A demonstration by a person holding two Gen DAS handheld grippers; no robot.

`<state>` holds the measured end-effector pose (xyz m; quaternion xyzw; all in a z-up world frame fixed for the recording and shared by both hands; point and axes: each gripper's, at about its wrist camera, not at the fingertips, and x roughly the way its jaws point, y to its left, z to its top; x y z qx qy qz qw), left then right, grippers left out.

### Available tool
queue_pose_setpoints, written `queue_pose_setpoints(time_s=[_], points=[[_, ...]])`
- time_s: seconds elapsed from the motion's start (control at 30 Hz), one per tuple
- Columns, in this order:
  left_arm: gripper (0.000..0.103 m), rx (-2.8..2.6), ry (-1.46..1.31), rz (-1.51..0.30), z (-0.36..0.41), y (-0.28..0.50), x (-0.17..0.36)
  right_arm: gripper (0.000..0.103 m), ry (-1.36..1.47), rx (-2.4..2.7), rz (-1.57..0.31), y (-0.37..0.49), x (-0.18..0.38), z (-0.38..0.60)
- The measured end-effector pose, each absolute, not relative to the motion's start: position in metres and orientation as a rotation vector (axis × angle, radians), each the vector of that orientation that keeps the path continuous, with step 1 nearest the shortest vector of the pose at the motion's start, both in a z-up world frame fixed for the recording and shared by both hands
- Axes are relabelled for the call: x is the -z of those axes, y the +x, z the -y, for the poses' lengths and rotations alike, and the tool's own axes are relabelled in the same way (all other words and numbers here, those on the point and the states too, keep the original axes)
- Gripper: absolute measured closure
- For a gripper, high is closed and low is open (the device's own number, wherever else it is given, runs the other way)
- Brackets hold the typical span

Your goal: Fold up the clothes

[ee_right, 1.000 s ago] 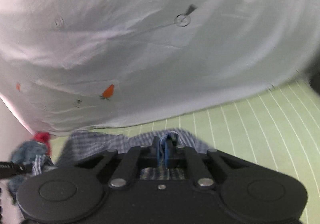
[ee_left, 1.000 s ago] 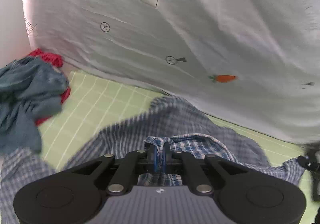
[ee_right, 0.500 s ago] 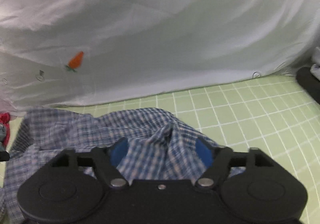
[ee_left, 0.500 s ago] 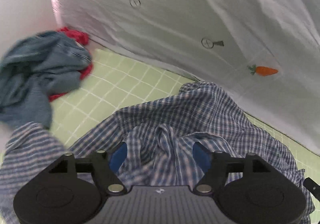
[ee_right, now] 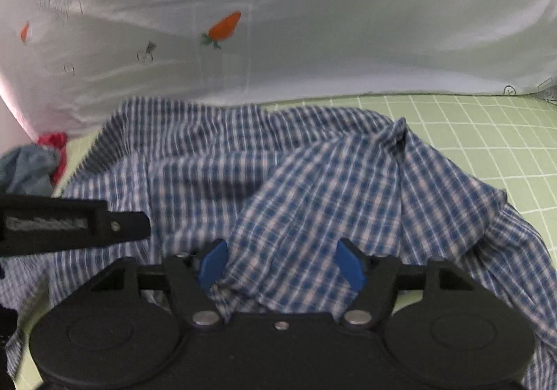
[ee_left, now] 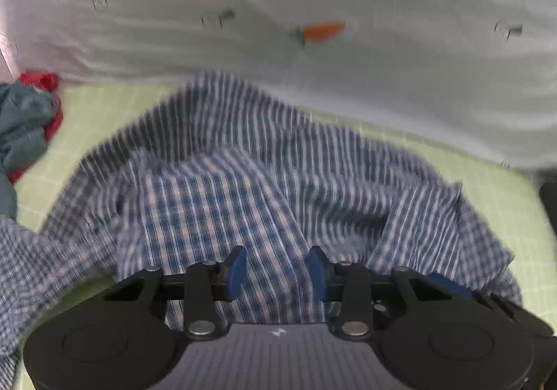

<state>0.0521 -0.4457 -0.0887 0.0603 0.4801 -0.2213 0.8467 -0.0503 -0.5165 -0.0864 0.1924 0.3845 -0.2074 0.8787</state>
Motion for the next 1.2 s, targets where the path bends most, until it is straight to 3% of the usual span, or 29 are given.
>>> queue_pose_setpoints(time_s=[0.07, 0.27, 0.33, 0.43, 0.47, 0.53, 0.63, 0.73, 0.8, 0.87, 0.9, 0.97, 1.1, 1.17, 1.2], points=[[0.062, 0.470, 0.145, -1.033, 0.447, 0.054, 0.097, 0.059, 0.387, 0.431, -0.826, -0.051, 0.090, 0.516], [0.060, 0.474, 0.161, -1.080, 0.446, 0.058, 0.115, 0.100, 0.401, 0.405, -0.832, -0.059, 0.093, 0.525], [0.064, 0.475, 0.148, -1.084, 0.443, 0.059, 0.117, 0.102, 0.395, 0.405, -0.820, -0.061, 0.089, 0.526], [0.090, 0.467, 0.112, -1.102, 0.434, 0.060, 0.118, 0.102, 0.382, 0.409, -0.810, -0.060, 0.085, 0.526], [0.090, 0.463, 0.098, -1.109, 0.431, 0.060, 0.119, 0.102, 0.383, 0.412, -0.810, -0.061, 0.083, 0.527], [0.090, 0.456, 0.071, -1.123, 0.424, 0.061, 0.119, 0.095, 0.390, 0.429, -0.806, -0.065, 0.081, 0.528], [0.089, 0.460, 0.047, -1.122, 0.417, 0.058, 0.118, 0.058, 0.384, 0.449, -0.790, -0.060, 0.079, 0.528], [0.080, 0.459, 0.021, -1.121, 0.413, 0.057, 0.116, 0.054, 0.354, 0.466, -0.776, -0.048, 0.077, 0.529], [0.069, 0.452, -0.011, -1.120, 0.410, 0.062, 0.113, 0.043, 0.343, 0.472, -0.785, -0.037, 0.078, 0.532], [0.057, 0.449, -0.033, -1.118, 0.408, 0.070, 0.111, 0.027, 0.341, 0.476, -0.800, -0.027, 0.082, 0.535], [0.045, 0.448, -0.044, -1.115, 0.409, 0.073, 0.111, 0.025, 0.345, 0.476, -0.809, -0.023, 0.084, 0.536], [0.033, 0.448, -0.057, -1.111, 0.412, 0.081, 0.112, 0.019, 0.351, 0.477, -0.828, -0.013, 0.089, 0.539], [0.032, 0.441, 0.010, -1.133, 0.423, 0.093, 0.126, 0.015, 0.341, 0.503, -0.888, -0.006, 0.106, 0.543], [0.037, 0.426, 0.061, -1.142, 0.428, 0.093, 0.134, 0.025, 0.360, 0.510, -0.882, -0.010, 0.110, 0.546], [0.045, 0.415, 0.084, -1.138, 0.430, 0.091, 0.137, 0.031, 0.379, 0.513, -0.869, -0.015, 0.109, 0.548]])
